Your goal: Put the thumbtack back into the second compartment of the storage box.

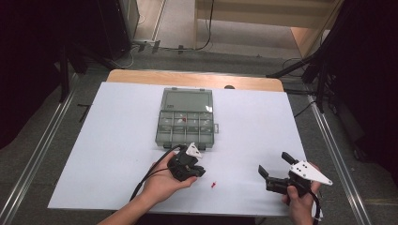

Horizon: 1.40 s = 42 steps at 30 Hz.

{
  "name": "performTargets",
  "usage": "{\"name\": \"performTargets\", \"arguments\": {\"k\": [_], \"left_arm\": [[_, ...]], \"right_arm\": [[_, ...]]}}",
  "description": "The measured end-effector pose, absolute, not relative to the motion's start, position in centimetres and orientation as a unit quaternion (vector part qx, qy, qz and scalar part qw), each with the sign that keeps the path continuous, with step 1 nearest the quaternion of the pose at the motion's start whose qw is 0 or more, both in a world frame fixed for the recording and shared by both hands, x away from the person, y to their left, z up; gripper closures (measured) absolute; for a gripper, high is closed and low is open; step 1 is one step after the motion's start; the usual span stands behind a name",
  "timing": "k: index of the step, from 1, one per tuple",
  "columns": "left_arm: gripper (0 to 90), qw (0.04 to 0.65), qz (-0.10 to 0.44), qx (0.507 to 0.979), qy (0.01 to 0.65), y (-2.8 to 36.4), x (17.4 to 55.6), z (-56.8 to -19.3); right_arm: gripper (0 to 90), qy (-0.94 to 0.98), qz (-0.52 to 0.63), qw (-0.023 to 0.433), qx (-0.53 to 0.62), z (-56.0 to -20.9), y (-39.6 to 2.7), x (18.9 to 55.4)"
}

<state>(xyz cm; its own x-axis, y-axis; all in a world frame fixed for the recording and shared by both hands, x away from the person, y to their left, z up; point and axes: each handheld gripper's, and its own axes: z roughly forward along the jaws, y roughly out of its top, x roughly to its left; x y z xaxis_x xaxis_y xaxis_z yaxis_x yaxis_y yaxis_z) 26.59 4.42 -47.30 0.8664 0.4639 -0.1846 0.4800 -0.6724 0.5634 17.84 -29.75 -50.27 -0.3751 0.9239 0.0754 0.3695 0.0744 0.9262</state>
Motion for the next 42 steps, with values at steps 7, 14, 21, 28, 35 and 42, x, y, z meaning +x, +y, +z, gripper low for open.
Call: {"name": "performTargets", "arguments": {"k": [7,14,21,28,35,42], "left_arm": [[83.3,0.317,-0.01,0.91,0.266,5.3,27.5,-46.8],[83.3,0.327,-0.002,0.904,0.275,6.0,28.3,-45.9],[83.3,0.332,0.003,0.899,0.284,7.0,29.3,-45.2],[83.3,0.336,0.008,0.895,0.293,7.8,30.3,-44.6],[83.3,0.336,0.013,0.894,0.298,8.4,31.1,-44.1],[83.3,0.34,0.02,0.89,0.305,8.7,32.2,-43.5]], "right_arm": [[0.2,0.673,0.483,0.286,0.482,-50.3,-29.8,17.8],[0.3,0.673,0.484,0.287,0.481,-50.3,-29.8,17.8],[0.3,0.673,0.484,0.286,0.48,-50.3,-29.8,17.8],[0.3,0.674,0.483,0.287,0.48,-50.3,-29.8,17.8],[0.2,0.674,0.483,0.286,0.48,-50.3,-29.7,17.8],[0.3,0.674,0.483,0.285,0.481,-50.3,-29.7,17.9]]}}
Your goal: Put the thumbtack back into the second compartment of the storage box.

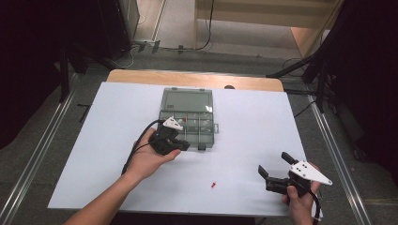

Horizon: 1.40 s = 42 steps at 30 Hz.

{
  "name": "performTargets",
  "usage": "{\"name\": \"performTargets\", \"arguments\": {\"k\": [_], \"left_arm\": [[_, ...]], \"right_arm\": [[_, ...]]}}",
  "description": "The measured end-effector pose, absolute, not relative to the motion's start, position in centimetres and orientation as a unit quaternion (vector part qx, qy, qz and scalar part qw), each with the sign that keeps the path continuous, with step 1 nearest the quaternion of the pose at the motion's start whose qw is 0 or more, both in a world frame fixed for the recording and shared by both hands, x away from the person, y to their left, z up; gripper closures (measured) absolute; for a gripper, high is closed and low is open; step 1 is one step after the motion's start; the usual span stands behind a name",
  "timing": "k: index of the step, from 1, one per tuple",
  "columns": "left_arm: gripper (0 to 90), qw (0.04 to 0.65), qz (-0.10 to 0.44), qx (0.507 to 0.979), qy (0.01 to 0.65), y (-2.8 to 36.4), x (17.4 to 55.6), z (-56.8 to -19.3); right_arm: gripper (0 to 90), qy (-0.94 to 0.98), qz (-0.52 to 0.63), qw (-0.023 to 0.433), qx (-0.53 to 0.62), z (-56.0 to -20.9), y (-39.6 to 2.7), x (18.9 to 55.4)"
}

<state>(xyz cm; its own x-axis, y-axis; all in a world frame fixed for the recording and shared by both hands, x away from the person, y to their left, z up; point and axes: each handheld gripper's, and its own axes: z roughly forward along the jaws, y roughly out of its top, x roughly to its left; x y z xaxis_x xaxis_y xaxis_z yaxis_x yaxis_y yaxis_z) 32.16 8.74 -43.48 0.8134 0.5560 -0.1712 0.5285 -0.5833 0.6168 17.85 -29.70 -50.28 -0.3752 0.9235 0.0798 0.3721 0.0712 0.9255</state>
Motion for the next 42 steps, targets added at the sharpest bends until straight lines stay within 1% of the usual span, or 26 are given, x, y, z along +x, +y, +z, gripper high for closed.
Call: {"name": "performTargets", "arguments": {"k": [15,26,42], "left_arm": [[83.3,0.343,0.031,0.884,0.316,9.5,34.5,-42.2],[83.3,0.338,0.044,0.883,0.321,10.2,36.0,-42.1],[83.3,0.343,0.045,0.876,0.336,11.0,38.1,-41.8]], "right_arm": [[0.3,0.674,0.483,0.285,0.482,-50.3,-29.7,17.9],[0.3,0.674,0.481,0.284,0.483,-50.4,-29.7,17.9],[0.3,0.675,0.479,0.287,0.483,-50.4,-29.8,17.9]]}}
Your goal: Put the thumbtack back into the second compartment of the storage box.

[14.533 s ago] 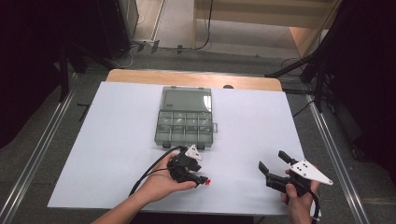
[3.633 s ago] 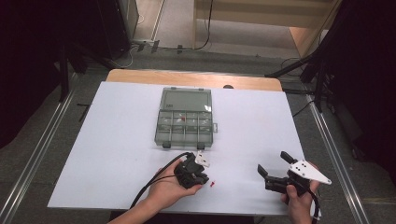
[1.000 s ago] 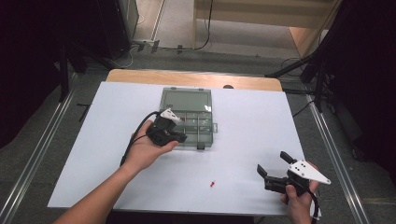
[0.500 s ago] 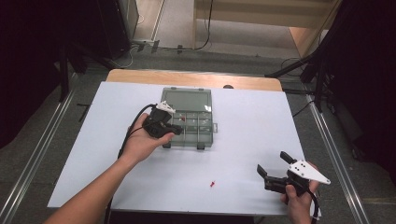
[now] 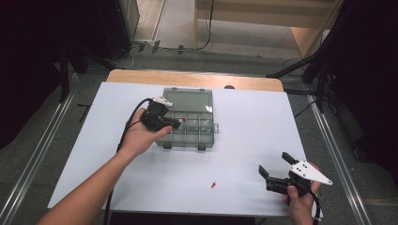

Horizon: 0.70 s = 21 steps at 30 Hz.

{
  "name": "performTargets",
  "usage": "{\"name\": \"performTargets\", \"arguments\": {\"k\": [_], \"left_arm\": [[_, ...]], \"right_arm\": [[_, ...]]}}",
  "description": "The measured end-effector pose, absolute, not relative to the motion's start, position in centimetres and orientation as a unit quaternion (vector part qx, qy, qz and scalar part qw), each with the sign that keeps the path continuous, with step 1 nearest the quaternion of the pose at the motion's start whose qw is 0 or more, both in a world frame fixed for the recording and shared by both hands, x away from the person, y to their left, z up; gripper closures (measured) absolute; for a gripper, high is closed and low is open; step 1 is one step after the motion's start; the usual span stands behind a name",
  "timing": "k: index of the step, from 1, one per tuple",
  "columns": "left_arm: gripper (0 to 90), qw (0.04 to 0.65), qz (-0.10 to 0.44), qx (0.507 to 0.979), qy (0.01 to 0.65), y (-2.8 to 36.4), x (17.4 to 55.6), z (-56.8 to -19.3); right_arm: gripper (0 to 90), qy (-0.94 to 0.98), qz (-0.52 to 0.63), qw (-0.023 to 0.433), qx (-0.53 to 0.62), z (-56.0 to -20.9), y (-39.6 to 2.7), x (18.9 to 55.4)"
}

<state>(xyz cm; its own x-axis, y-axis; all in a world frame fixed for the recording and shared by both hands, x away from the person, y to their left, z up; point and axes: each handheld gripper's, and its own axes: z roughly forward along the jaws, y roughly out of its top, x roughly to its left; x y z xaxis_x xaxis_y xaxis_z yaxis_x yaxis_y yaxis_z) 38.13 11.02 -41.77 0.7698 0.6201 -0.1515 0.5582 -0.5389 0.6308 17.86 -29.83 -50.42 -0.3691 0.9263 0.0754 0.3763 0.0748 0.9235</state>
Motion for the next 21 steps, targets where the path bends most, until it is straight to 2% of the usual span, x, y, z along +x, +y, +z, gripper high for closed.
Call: {"name": "performTargets", "arguments": {"k": [21], "left_arm": [[83.2,0.33,0.053,0.875,0.349,10.6,40.8,-42.4]], "right_arm": [[0.3,0.676,0.477,0.288,0.482,-50.5,-29.9,17.9]]}}
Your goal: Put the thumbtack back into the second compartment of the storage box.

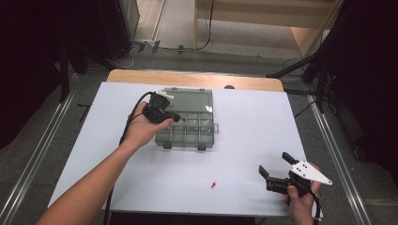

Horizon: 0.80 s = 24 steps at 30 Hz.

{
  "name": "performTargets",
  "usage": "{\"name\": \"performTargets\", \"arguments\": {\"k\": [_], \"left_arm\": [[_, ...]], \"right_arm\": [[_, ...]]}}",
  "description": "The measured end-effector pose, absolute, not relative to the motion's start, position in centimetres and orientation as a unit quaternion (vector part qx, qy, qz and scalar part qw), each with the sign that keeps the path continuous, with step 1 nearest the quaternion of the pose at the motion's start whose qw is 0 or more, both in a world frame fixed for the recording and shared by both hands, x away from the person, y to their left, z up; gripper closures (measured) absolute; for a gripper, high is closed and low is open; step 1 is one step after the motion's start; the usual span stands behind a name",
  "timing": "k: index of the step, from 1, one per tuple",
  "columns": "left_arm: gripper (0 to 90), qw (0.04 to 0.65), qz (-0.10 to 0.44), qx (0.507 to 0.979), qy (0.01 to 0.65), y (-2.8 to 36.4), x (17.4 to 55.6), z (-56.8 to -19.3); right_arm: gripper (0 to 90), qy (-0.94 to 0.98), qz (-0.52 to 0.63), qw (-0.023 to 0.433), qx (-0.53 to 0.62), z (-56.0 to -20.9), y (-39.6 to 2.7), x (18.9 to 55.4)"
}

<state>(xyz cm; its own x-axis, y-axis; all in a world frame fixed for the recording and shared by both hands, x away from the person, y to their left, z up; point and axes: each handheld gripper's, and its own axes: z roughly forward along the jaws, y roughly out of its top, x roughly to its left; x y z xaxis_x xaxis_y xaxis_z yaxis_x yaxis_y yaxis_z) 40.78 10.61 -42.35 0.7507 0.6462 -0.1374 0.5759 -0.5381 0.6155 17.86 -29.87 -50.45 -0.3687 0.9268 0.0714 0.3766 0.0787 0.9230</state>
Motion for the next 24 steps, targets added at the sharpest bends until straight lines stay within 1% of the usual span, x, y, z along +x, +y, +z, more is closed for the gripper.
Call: {"name": "performTargets", "arguments": {"k": [24], "left_arm": [[82.9,0.317,0.051,0.875,0.363,9.8,42.5,-44.4]], "right_arm": [[0.3,0.676,0.476,0.288,0.484,-50.5,-29.8,17.9]]}}
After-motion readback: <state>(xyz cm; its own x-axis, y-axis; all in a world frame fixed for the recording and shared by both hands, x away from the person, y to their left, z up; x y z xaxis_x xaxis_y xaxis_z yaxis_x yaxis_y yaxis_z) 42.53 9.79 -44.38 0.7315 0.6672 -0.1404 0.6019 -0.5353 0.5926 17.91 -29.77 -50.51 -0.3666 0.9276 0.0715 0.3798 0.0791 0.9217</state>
